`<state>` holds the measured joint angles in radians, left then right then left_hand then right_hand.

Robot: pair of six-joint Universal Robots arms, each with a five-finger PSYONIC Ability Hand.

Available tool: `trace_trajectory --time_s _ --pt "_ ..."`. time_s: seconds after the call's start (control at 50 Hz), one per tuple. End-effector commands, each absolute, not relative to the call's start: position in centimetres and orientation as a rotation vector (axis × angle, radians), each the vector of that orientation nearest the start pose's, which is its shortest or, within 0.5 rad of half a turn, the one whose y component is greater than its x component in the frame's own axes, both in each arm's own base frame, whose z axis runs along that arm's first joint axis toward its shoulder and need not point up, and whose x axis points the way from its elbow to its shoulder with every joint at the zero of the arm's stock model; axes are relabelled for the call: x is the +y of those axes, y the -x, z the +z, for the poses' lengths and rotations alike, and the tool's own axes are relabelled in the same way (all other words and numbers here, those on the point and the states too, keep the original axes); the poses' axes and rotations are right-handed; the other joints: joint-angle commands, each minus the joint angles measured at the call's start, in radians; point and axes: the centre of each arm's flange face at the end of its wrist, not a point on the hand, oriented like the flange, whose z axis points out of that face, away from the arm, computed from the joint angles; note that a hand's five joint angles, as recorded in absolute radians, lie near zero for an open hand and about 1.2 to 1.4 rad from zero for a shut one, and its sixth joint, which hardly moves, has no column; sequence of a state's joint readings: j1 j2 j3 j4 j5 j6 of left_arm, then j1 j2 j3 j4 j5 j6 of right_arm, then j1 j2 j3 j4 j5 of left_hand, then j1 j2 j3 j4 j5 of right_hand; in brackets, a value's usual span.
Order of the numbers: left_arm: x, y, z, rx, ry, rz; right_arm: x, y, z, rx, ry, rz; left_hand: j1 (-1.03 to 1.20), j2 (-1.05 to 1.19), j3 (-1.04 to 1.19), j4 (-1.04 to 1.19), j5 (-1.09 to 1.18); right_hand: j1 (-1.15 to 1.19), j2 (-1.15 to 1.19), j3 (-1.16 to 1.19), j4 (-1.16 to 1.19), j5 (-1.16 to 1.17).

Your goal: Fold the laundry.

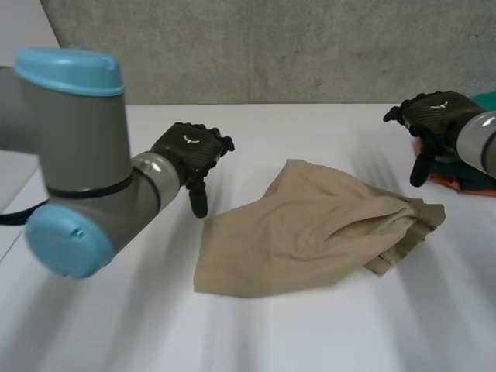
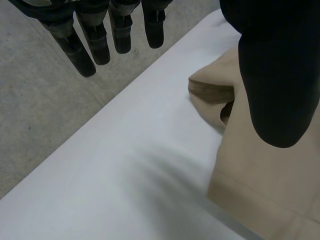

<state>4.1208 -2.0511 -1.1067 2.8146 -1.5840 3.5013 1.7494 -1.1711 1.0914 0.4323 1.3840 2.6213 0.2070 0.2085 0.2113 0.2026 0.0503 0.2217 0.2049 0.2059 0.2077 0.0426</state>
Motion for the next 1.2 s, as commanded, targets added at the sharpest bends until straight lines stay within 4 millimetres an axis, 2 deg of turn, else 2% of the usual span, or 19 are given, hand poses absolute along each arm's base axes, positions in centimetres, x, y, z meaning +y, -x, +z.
trace_trajectory --time_s 0.02,0.1,0.2,0.28,0.32,0.4,0.46,0.48,0.52,0.58,0.66,0.7,0.74,0.76,0.92,1.0,1.06,1.12,1.2 --pt "-21.6 30.7 22.1 2.415 -1.359 -1.693 -30.2 -20.3 26.6 2.371 1.427 -1.665 0.088 0.087 0.084 0.093 0.071 -0.038 -0.022 -0.023 -0.024 -0.034" --pt "-21.1 30.8 19.9 2.39 -1.439 -1.618 -29.6 -20.2 24.9 2.402 1.535 -1.562 0.103 0.102 0.099 0.108 0.085 0.005 0.022 0.021 0.019 0.01" --pt "-21.8 31.6 17.3 2.345 -1.486 -1.592 -30.2 -20.5 22.3 2.434 1.484 -1.519 0.165 0.163 0.161 0.169 0.147 0.12 0.137 0.136 0.134 0.124" --pt "-22.1 32.7 15.6 2.312 -1.523 -1.592 -31.0 -20.9 20.8 2.449 1.405 -1.554 0.244 0.243 0.24 0.249 0.226 0.395 0.412 0.411 0.41 0.4" --pt "-21.9 33.5 14.8 2.298 -1.557 -1.581 -31.4 -21.0 20.4 2.456 1.362 -1.581 0.306 0.304 0.301 0.31 0.288 0.692 0.708 0.707 0.706 0.696" --pt "-21.8 34.4 14.3 2.286 -1.567 -1.577 -31.4 -21.1 20.3 2.463 1.298 -1.617 0.698 0.697 0.694 0.703 0.68 1.174 1.191 1.19 1.188 1.178" --pt "-21.7 34.8 14.9 2.268 -1.557 -1.595 -31.2 -21.3 21.3 2.44 1.265 -1.661 1.188 1.186 1.183 1.192 1.17 1.175 1.191 1.19 1.189 1.179" --pt "-21.8 34.8 15.2 2.264 -1.545 -1.604 -31.1 -21.4 21.6 2.432 1.259 -1.673 1.189 1.188 1.185 1.194 1.171 1.175 1.191 1.19 1.189 1.179" --pt "-22.0 34.9 16.2 2.25 -1.521 -1.638 -30.9 -21.4 22.6 2.413 1.242 -1.709 1.189 1.188 1.185 1.194 1.171 1.175 1.191 1.19 1.189 1.179" --pt "-22.2 34.6 19.4 2.223 -1.438 -1.731 -30.6 -21.2 24.7 2.38 1.202 -1.793 1.189 1.188 1.185 1.194 1.171 1.175 1.191 1.19 1.189 1.179" --pt "-22.3 32.9 25.3 2.194 -1.277 -1.909 -30.4 -20.7 28.2 2.322 1.135 -1.927 1.189 1.188 1.185 1.194 1.171 1.175 1.191 1.19 1.189 1.179" --pt "-21.8 31.5 29.2 2.166 -1.19 -2.022 -30.0 -20.5 30.3 2.286 1.12 -1.975 1.189 1.188 1.185 1.194 1.171 1.175 1.191 1.19 1.189 1.179" --pt "-21.0 30.6 31.8 2.138 -1.147 -2.097 -29.7 -20.2 31.6 2.273 1.109 -1.991 1.189 1.188 1.185 1.194 1.171 1.175 1.191 1.19 1.189 1.179" --pt "-20.0 29.6 34.3 2.104 -1.115 -2.164 -29.3 -19.9 33.0 2.257 1.105 -2.011 1.189 1.188 1.185 1.194 1.171 1.175 1.191 1.19 1.189 1.179" --pt "-15.3 25.1 43.7 1.932 -1.024 -2.429 -28.0 -19.3 39.9 2.11 1.016 -2.137 1.189 1.188 1.185 1.194 1.171 1.175 1.191 1.19 1.189 1.179" --pt "-14.8 24.1 46.6 1.87 -0.921 -2.547 -28.1 -19.2 42.7 2.021 0.902 -2.222 1.189 1.188 1.185 1.194 1.171 1.175 1.191 1.19 1.189 1.179" --pt "-15.4 23.9 47.4 1.871 -0.857 -2.575 -28.3 -19.2 43.5 1.995 0.845 -2.23 1.189 1.188 1.185 1.194 1.171 1.175 1.191 1.19 1.189 1.179" --pt "-16.5 24.3 47.5 1.888 -0.823 -2.573 -28.7 -19.9 43.2 1.993 0.831 -2.186 1.189 1.188 1.185 1.194 1.171 1.175 1.191 1.19 1.189 1.179" --pt "-19.1 25.3 45.8 1.953 -0.836 -2.499 -29.4 -21.8 41.4 2.0 0.893 -2.112 1.189 1.188 1.185 1.194 1.171 1.175 1.191 1.19 1.189 1.179"
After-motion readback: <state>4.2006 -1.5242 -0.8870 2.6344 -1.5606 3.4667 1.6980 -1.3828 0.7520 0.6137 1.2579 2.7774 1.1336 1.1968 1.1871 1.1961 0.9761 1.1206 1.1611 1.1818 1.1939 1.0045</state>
